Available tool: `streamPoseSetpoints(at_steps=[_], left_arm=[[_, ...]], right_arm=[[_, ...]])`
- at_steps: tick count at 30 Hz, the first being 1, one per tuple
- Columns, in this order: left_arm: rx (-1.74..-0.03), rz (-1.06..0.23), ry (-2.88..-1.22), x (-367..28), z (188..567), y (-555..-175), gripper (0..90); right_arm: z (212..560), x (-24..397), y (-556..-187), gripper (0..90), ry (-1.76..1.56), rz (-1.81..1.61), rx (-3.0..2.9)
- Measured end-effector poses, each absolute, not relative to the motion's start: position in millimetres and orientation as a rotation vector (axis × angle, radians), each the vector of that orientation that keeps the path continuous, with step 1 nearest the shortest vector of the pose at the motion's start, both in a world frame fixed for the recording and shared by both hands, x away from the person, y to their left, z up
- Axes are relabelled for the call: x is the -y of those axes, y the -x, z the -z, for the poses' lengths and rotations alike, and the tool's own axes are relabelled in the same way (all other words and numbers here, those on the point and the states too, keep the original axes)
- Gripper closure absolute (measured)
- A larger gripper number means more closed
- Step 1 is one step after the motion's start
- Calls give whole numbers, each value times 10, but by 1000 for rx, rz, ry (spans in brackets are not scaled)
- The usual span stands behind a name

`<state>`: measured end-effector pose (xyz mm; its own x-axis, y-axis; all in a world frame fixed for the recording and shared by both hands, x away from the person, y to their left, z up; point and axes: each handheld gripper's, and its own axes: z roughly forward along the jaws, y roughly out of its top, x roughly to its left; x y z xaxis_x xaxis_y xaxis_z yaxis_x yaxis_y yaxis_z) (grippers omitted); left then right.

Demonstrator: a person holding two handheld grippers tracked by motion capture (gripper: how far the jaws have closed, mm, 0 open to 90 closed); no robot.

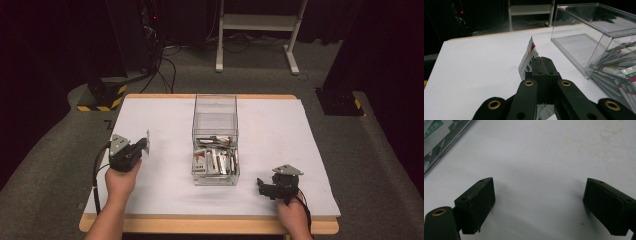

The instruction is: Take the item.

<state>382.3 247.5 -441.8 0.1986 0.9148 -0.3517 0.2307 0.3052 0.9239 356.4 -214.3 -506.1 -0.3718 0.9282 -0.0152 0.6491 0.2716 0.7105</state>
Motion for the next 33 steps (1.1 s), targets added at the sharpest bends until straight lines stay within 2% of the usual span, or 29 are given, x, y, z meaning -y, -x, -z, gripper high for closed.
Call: streamPoseSetpoints(at_steps=[33], left_arm=[[-1391, -659, -1294, -2450, 4732, -4022, 898]], right_arm=[[5061, 2142, -3564, 105, -1422, -870, -2117]])
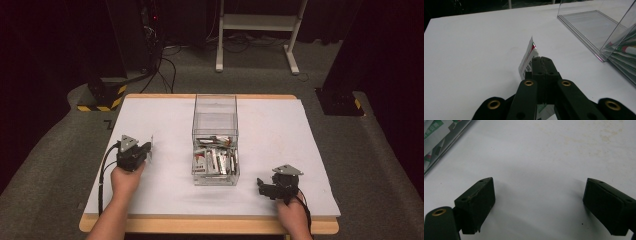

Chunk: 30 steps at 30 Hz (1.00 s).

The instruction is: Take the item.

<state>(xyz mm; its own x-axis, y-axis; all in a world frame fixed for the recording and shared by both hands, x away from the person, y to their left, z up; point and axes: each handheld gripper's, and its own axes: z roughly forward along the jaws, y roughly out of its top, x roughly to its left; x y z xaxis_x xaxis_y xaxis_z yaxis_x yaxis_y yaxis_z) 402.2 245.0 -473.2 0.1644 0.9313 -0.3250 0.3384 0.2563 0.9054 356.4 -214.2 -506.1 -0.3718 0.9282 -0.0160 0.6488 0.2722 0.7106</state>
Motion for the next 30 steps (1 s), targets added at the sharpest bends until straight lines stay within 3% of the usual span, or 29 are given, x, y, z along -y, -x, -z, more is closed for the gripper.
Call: streamPoseSetpoints(at_steps=[30], left_arm=[[-1379, -594, -1285, -2254, 4817, -4098, 864]], right_arm=[[5061, 2142, -3563, 106, -1422, -870, -2116]])
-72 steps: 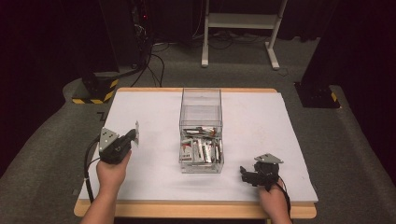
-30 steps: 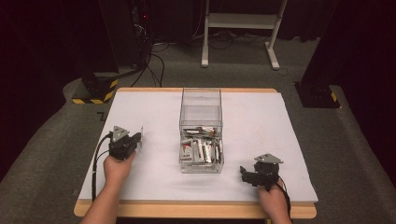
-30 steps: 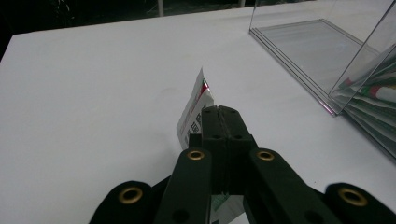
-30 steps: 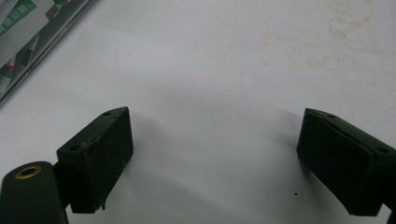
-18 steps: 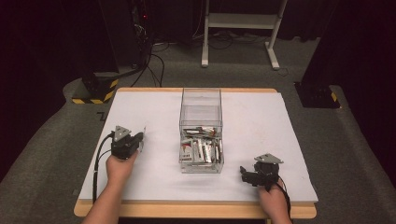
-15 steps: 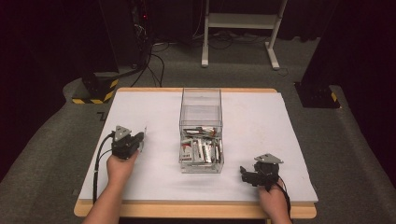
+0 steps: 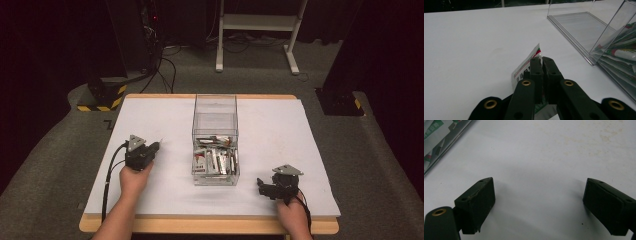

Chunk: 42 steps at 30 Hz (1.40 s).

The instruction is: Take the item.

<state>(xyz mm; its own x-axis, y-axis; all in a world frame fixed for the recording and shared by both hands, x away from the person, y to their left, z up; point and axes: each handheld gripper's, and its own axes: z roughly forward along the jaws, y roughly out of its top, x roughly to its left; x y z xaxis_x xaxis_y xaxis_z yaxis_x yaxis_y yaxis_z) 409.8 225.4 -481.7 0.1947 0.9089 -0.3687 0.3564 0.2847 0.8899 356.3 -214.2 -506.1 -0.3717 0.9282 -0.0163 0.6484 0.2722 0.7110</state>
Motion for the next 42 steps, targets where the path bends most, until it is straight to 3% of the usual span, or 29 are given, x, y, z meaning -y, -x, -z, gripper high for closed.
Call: streamPoseSetpoints(at_steps=[2, 6, 9, 42], left_arm=[[-1372, -576, -1284, -2226, 4819, -4093, 826], [-1329, -527, -1278, -2166, 4790, -4050, 662], [-1325, -501, -1266, -2141, 4769, -4029, 610], [-1362, -453, -1338, -2240, 4877, -3728, 503]], right_arm=[[5061, 2142, -3563, 106, -1422, -870, -2116], [5061, 2142, -3563, 106, -1422, -870, -2116], [5061, 2142, -3564, 106, -1422, -870, -2117], [5061, 2143, -3563, 106, -1421, -870, -2117]])
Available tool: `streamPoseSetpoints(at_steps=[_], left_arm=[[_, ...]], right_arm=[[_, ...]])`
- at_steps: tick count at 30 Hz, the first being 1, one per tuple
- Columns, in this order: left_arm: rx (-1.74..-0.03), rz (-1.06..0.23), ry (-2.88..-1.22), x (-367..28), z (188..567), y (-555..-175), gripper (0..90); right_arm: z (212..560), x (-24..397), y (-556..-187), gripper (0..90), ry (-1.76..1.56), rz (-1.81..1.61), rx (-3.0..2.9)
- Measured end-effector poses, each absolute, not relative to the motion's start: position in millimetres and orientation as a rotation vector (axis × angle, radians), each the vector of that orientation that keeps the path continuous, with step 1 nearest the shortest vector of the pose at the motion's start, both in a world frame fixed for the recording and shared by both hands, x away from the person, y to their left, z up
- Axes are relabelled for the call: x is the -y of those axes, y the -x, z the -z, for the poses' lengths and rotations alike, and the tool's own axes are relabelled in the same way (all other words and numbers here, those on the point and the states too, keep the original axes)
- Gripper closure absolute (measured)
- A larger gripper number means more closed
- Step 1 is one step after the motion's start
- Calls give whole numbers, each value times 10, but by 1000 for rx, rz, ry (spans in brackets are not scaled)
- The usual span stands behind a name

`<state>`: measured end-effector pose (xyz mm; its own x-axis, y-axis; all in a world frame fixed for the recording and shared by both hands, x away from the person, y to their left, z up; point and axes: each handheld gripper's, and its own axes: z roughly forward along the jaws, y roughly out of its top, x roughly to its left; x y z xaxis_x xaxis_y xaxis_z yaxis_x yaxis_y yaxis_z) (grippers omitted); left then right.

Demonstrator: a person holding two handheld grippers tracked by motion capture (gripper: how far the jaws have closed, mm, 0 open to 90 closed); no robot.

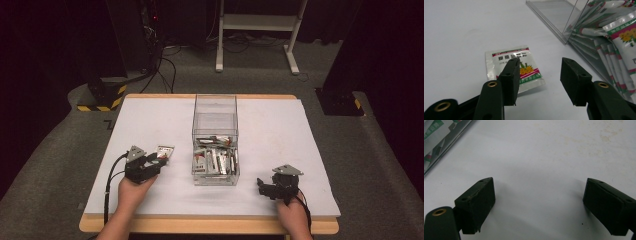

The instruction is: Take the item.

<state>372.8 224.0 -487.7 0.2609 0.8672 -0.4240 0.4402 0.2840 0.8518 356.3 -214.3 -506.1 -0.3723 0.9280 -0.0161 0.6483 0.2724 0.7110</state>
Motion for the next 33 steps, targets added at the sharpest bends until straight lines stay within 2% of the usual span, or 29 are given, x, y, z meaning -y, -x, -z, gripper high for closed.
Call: streamPoseSetpoints(at_steps=[3, 4, 5, 9, 13, 14, 17, 21, 33], left_arm=[[-1371, -465, -1371, -2307, 4923, -3676, 500], [-1431, -448, -1199, -2226, 4933, -3695, 500], [-1449, -440, -1133, -2208, 4943, -3695, 499], [-1449, -423, -1036, -2228, 4992, -3669, 493], [-1461, -459, -1169, -2337, 5079, -3575, 477], [-1416, -496, -1445, -2503, 5103, -3504, 472], [-1413, -515, -1520, -2525, 5135, -3451, 443], [-1389, -523, -1552, -2479, 5168, -3392, 347], [-1385, -547, -1562, -2466, 5178, -3371, 342]], right_arm=[[5060, 2142, -3563, 106, -1422, -870, -2116], [5060, 2142, -3563, 106, -1422, -870, -2117], [5060, 2142, -3563, 106, -1422, -870, -2116], [5061, 2141, -3563, 106, -1421, -870, -2116], [5061, 2141, -3563, 106, -1421, -870, -2116], [5061, 2141, -3563, 106, -1420, -870, -2116], [5061, 2141, -3562, 106, -1420, -869, -2116], [5061, 2140, -3561, 106, -1420, -869, -2116], [5062, 2139, -3562, 105, -1420, -867, -2113]])
